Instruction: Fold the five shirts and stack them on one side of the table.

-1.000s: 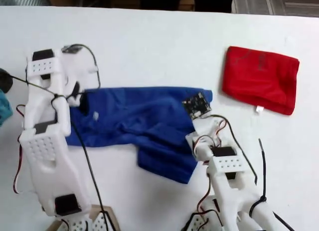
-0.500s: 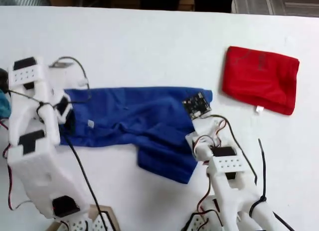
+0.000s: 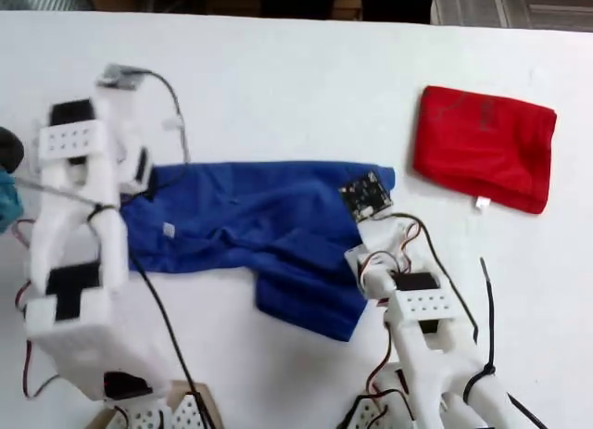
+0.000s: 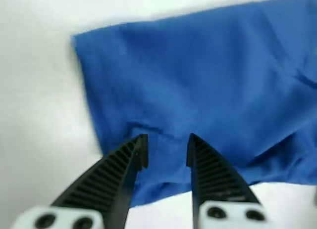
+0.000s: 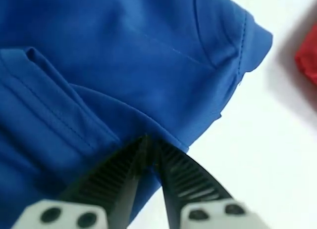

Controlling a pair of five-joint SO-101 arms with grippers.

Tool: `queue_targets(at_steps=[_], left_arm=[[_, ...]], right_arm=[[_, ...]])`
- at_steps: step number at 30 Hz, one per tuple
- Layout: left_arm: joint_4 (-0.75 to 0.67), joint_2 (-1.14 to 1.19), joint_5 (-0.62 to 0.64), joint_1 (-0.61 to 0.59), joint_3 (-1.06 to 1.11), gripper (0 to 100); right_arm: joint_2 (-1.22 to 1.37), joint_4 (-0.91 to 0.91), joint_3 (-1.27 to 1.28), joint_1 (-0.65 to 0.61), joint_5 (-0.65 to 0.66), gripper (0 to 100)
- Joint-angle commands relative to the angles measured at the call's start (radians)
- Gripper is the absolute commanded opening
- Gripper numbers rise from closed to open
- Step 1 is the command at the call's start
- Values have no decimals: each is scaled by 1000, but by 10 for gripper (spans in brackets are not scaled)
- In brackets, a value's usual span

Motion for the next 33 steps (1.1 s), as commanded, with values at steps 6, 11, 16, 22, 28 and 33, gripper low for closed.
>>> queue_targets(at_steps=[6, 11, 16, 22, 28, 33], left_arm=[[14, 155, 23, -12, -33, 151], [129, 143, 21, -41, -30, 151], [230, 143, -60, -57, -30, 151], [247, 143, -74, -155, -30, 151], [242, 150, -180, -221, -30, 151], [247, 146, -230, -221, -30, 151]], right_arm=[[-38, -16, -6, -7, -5, 21], [-39, -19, -6, -7, -3, 21], [-31, -44, -6, -7, -3, 21], [-31, -44, -6, -7, -3, 21], [-31, -44, -6, -7, -3, 21], [-31, -44, -6, -7, -3, 21]])
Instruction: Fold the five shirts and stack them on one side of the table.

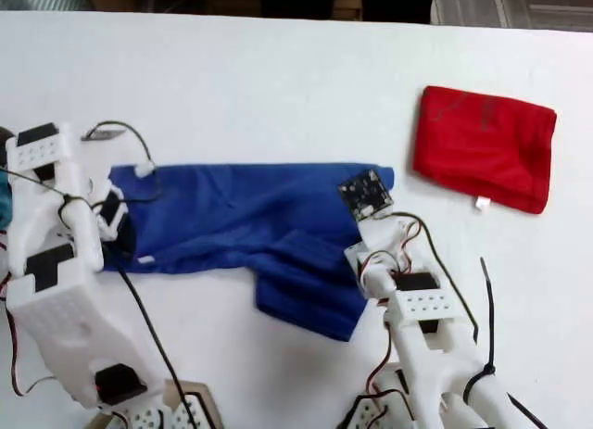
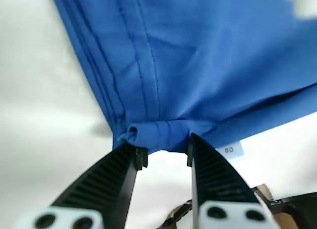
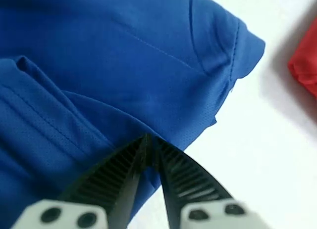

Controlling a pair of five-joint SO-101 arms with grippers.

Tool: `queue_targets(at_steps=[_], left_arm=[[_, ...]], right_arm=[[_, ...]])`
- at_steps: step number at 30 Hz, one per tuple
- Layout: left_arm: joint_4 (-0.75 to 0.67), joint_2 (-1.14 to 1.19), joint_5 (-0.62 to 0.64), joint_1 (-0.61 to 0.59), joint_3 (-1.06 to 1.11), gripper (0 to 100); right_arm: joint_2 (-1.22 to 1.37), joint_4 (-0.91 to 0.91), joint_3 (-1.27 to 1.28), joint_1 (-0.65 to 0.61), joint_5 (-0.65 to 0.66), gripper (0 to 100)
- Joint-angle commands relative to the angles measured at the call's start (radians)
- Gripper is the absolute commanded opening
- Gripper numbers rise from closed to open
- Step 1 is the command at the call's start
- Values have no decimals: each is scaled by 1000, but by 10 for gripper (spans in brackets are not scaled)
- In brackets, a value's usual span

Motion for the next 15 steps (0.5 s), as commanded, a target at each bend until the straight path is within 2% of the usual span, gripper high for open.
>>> queue_targets(at_steps=[1, 10, 12, 15], left_arm=[[15, -18, -34, -11, -33, 151], [112, -107, -104, -15, -88, 151], [72, -173, -104, -9, -87, 151], [-75, -236, -75, 5, -79, 128]], right_arm=[[-31, -18, -6, -7, -3, 21], [-31, -18, -6, -7, -3, 21], [-31, -18, -6, -7, -3, 21], [-31, -18, -6, -7, -3, 21]])
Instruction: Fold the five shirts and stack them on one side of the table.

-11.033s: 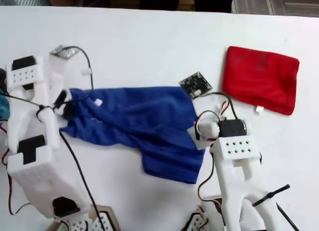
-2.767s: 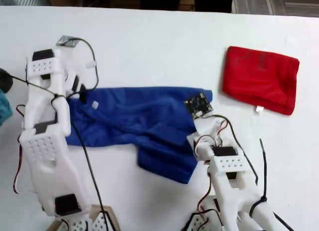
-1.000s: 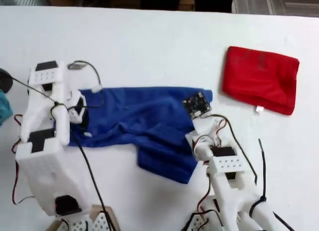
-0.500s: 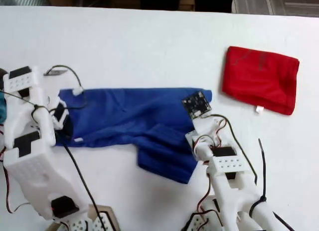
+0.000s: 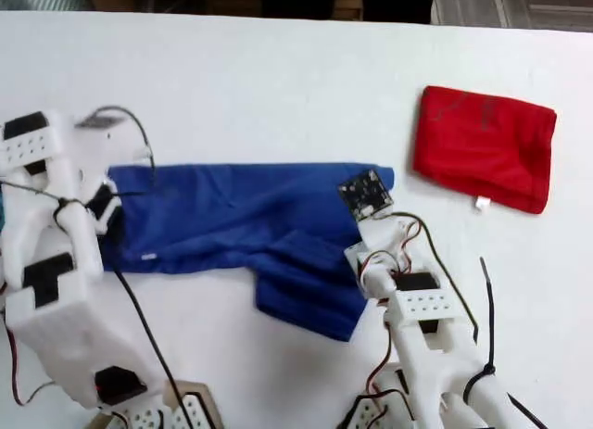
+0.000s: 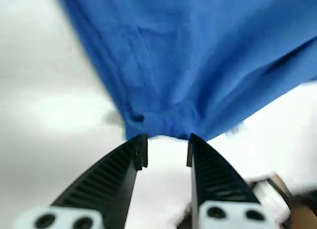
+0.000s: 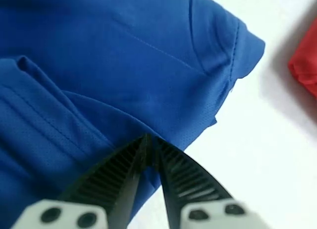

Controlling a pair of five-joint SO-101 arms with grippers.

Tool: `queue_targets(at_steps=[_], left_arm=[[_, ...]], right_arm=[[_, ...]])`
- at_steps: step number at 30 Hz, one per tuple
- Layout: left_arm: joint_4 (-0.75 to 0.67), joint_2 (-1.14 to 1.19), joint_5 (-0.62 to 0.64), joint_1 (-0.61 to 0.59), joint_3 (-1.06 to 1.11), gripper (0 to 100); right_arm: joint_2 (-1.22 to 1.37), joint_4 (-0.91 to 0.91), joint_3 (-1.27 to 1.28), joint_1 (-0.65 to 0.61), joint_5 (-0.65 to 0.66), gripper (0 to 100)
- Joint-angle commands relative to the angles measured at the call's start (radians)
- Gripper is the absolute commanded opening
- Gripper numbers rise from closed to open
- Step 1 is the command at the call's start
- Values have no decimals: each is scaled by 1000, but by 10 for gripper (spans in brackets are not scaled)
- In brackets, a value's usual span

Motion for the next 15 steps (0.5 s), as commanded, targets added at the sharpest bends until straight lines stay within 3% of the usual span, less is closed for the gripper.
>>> queue_targets(at_steps=[1, 3, 8, 15], left_arm=[[-166, -103, 57, 12, -28, 88], [-262, -94, 141, 26, -33, 17], [-376, 48, 186, 137, -42, 26], [-347, 342, 264, 189, -375, 26]], right_arm=[[-31, -18, -6, -7, -3, 21], [-31, -18, -6, -7, -3, 21], [-31, -18, -5, -7, -3, 21], [-31, -8, -5, -7, -3, 21]])
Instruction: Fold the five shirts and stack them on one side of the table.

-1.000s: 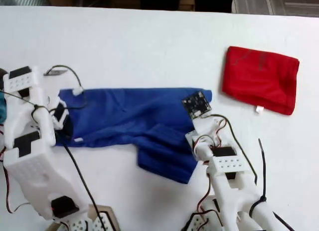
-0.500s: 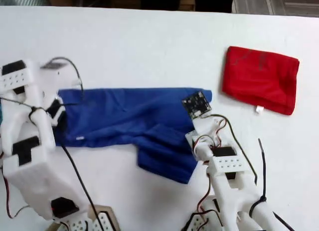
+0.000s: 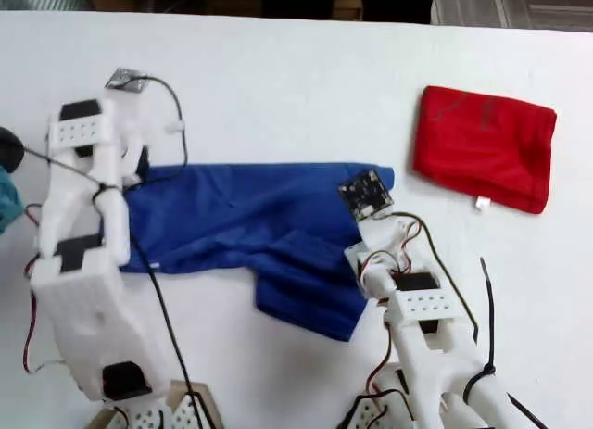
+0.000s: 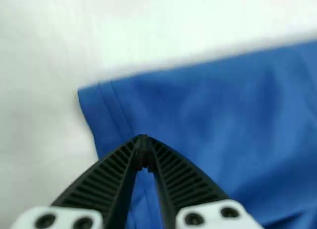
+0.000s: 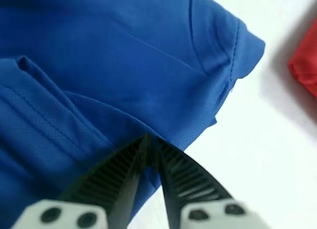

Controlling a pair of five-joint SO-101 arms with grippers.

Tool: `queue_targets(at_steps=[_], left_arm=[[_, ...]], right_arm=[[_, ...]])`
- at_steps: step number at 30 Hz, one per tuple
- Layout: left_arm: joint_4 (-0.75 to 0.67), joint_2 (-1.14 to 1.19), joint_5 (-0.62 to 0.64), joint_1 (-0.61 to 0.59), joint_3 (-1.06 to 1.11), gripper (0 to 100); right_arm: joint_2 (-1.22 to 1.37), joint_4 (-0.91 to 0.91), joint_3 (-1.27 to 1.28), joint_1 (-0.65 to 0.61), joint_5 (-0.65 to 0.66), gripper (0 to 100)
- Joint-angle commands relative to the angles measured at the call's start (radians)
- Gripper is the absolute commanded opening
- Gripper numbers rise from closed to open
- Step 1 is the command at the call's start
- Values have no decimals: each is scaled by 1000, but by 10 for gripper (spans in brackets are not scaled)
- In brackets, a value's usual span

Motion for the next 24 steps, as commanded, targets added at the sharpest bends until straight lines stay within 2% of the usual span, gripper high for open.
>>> queue_targets(at_steps=[1, 6, 12, 16, 24], left_arm=[[49, 137, 23, 6, -240, 26], [203, 394, 31, -38, -572, 26], [322, 644, 46, -71, -992, 25], [334, 733, 52, -72, -1150, 25], [285, 721, 52, -137, -1204, 25]], right_arm=[[-31, 8, -8, -2, -3, 20], [-30, 277, -196, 56, -124, 20], [38, 567, -571, 44, -129, 20], [245, 568, -721, 10, -129, 20], [740, 562, -1096, -47, -130, 21]])
